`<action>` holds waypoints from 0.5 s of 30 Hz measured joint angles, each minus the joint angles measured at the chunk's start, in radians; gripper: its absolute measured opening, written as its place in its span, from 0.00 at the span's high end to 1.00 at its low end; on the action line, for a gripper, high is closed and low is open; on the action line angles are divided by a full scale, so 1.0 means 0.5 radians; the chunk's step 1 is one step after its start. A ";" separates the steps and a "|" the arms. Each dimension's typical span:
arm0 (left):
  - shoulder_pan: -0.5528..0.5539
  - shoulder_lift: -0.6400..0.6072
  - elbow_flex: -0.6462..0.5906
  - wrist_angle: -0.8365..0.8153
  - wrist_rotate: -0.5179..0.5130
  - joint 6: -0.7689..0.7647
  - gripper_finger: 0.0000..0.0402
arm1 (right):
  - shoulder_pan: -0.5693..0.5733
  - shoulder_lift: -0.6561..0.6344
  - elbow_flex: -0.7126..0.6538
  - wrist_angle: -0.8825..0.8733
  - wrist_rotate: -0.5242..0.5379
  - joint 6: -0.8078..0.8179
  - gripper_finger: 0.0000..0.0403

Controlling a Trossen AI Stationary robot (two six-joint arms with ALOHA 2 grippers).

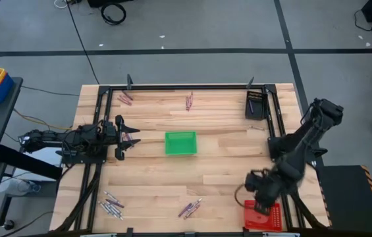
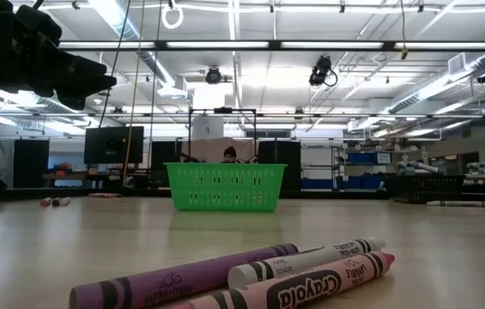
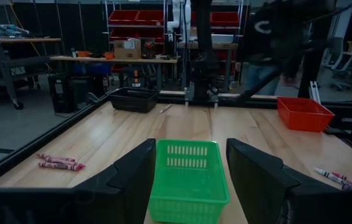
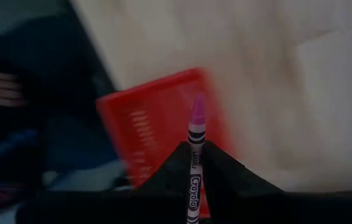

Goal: Sort crayons
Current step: Put the pink crayon into the red basket

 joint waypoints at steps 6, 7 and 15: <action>0.000 0.000 0.000 0.000 0.000 0.000 0.48 | 0.196 0.228 0.006 0.446 -0.070 0.347 0.90; -0.001 0.000 0.000 0.000 0.000 0.000 0.48 | 0.221 0.266 0.006 0.483 -0.095 0.389 0.90; 0.000 0.000 0.000 0.000 0.000 0.000 0.48 | 0.309 0.563 0.006 0.380 -0.073 0.365 0.90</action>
